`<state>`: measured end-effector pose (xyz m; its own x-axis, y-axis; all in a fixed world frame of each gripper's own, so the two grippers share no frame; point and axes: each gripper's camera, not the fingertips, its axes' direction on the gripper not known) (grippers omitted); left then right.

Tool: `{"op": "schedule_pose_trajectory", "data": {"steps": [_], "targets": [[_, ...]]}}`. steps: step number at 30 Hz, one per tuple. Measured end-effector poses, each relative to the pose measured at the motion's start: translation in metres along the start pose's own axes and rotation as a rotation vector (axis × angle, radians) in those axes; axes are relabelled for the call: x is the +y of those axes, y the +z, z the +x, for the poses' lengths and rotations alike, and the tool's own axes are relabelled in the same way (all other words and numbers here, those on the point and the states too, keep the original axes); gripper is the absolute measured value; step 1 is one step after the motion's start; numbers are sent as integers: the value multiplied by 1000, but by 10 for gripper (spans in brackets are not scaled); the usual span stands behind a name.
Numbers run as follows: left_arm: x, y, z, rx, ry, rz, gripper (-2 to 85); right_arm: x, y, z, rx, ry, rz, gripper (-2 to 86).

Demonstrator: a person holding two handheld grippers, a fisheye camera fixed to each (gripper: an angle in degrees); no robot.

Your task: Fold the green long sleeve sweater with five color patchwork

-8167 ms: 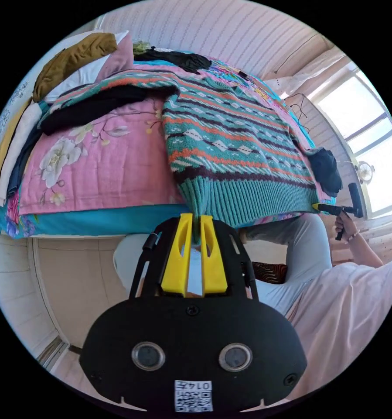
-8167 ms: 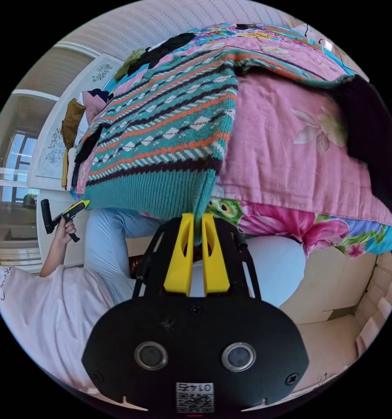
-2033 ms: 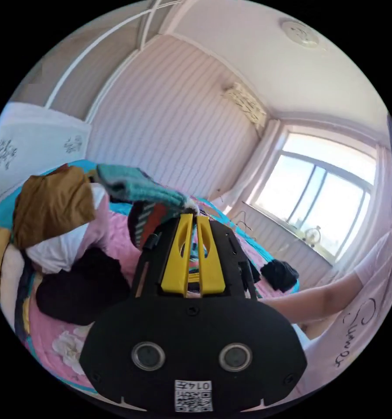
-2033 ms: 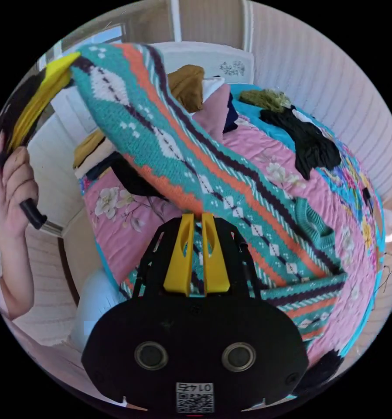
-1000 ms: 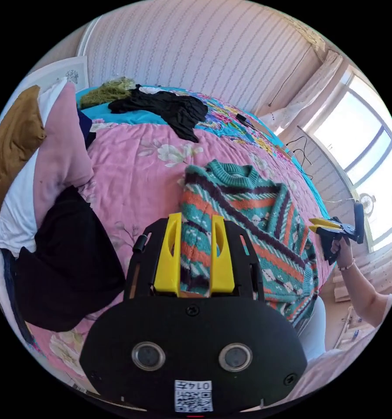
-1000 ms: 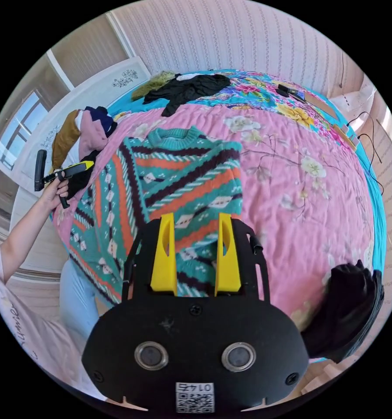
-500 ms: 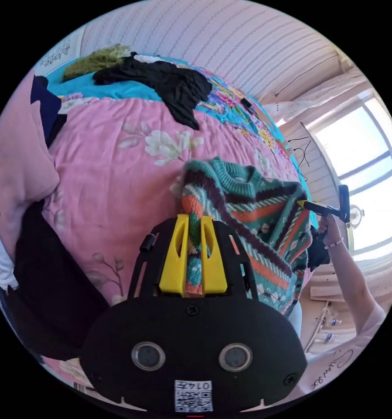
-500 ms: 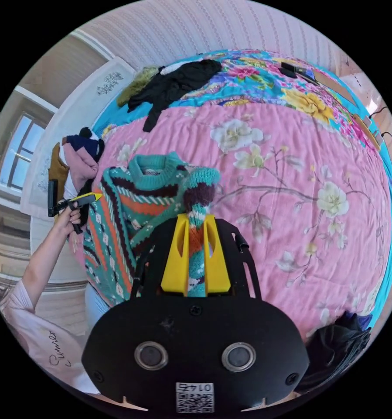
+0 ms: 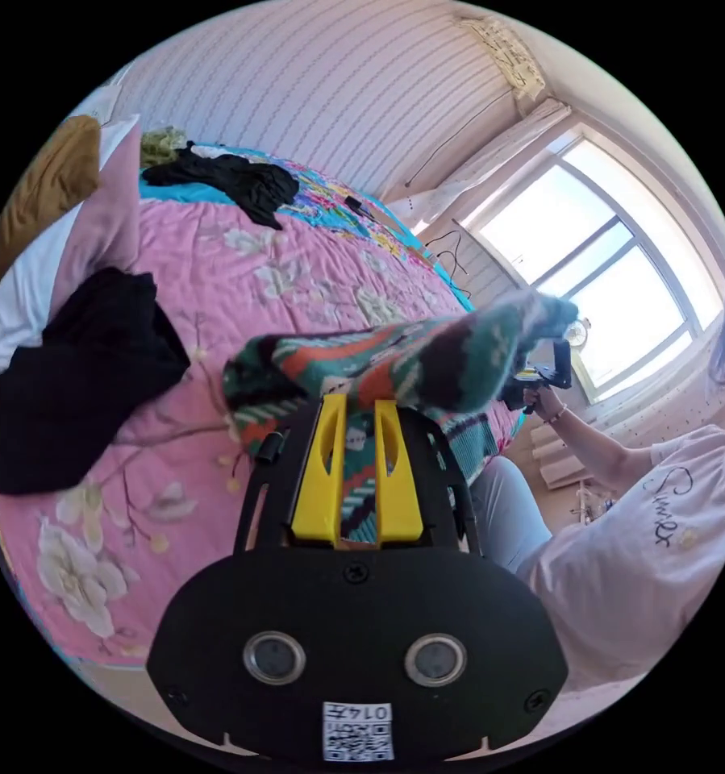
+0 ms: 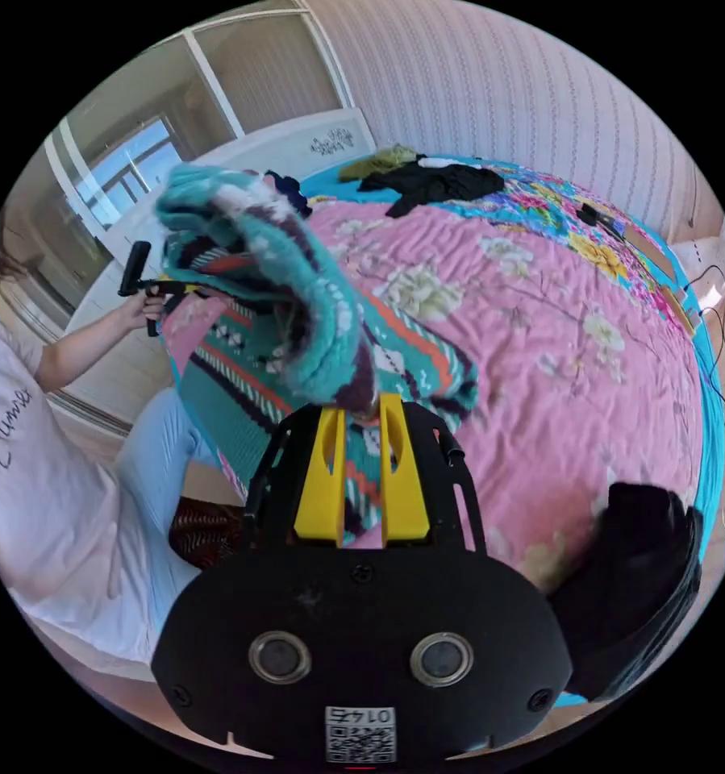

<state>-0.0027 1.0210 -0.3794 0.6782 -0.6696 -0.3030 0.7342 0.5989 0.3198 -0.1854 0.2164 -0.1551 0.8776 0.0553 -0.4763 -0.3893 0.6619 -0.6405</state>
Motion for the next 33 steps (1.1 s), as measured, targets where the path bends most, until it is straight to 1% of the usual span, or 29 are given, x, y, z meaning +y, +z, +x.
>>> {"op": "schedule_pose_trajectory", "data": {"steps": [2,5,7,9,11,12,13,15,16,17,18,20,23,25,29,31,33], "targets": [[34,-1,7,-60,-57,-20,49,34,17,-14,48,94,-140,72],[78,-12,28,-85,-112,2,47,66,33,-27,-1,186,-305,57],[92,-12,60,-147,-63,-47,50,76,31,-38,-42,242,-302,47],[101,9,118,-289,92,-186,56,78,21,-57,-58,255,-235,35],[105,34,165,-397,234,-275,62,69,10,-91,-36,226,-122,23],[106,55,194,-463,319,-321,65,65,10,-101,-18,223,-111,22],[107,65,209,-495,361,-339,68,56,11,-119,37,223,-109,19],[113,102,263,-676,503,-351,74,43,17,-147,159,207,-132,15],[116,110,277,-727,558,-353,74,35,20,-168,272,162,-144,11],[122,122,301,-835,647,-319,73,30,23,-188,381,124,-143,6],[127,127,323,-934,696,-246,70,29,24,-197,432,112,-137,3],[135,132,350,-1020,765,-169,64,26,27,-231,605,76,-106,-6],[143,130,382,-1028,802,-89,55,27,32,-269,744,-12,-83,-9],[147,130,394,-1014,805,-76,55,27,36,-287,779,-64,-71,-9],[162,140,415,-1095,821,-45,60,20,40,-322,782,-129,-23,-9],[170,143,423,-1096,828,-29,60,14,38,-333,753,-137,19,-9],[176,150,429,-1072,815,-36,60,6,41,-343,726,-157,20,-9]]}}
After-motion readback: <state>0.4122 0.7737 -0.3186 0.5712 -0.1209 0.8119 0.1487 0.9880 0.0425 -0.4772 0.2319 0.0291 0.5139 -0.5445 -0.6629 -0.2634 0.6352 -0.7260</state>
